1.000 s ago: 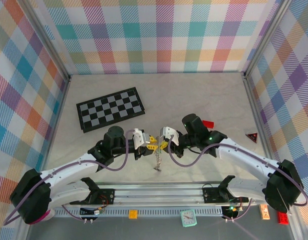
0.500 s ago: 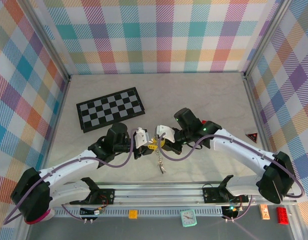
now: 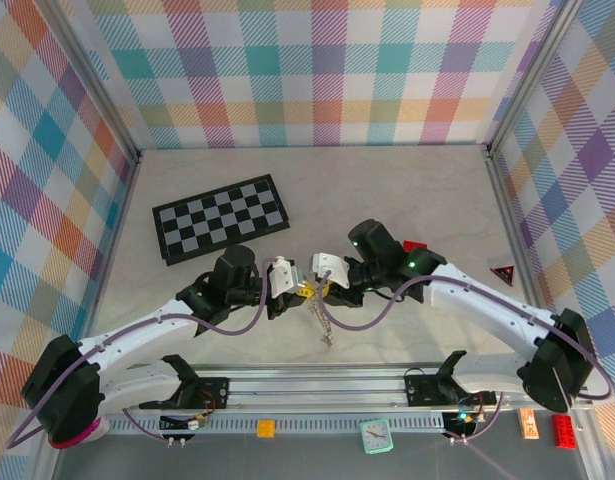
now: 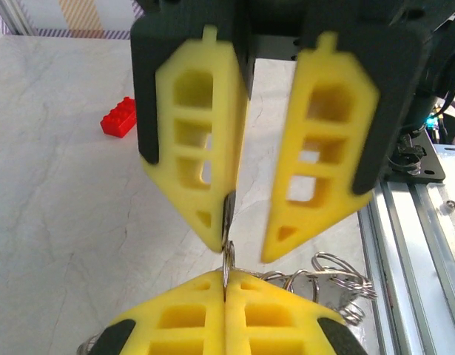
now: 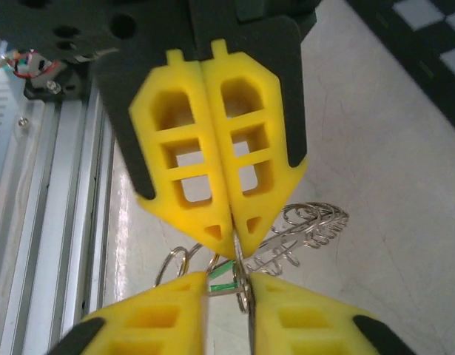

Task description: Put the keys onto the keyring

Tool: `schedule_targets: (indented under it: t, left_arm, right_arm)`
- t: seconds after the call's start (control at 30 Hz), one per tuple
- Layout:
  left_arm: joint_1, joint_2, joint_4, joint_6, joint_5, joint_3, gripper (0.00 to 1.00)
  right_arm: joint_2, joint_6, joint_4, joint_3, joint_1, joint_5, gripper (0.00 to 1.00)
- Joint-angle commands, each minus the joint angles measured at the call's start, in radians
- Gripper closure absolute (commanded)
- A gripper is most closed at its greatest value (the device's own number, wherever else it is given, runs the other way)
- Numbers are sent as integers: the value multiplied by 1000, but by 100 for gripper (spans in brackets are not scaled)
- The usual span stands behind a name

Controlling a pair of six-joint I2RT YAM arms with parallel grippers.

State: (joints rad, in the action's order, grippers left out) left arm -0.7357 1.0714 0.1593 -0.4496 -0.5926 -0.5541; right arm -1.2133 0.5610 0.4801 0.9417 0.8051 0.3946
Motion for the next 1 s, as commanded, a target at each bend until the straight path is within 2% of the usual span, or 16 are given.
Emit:
schedule_targets:
  t: [0.0, 0.23, 0.43, 0.97]
  left_arm:
    - [-1, -27, 63, 7, -22, 11, 100]
    - [-1, -38, 201, 51, -57, 70, 100]
    - [-1, -39, 219, 56, -62, 78, 100]
    - [-1, -39, 249, 67, -70, 83, 100]
  right_arm:
    - [59, -72, -107, -62, -56, 109, 74]
    - [60, -97, -171, -133, -69, 125, 69]
    - [47, -99, -185, -133, -70, 150, 71]
    - [31, -86, -161, -120, -70, 159, 94]
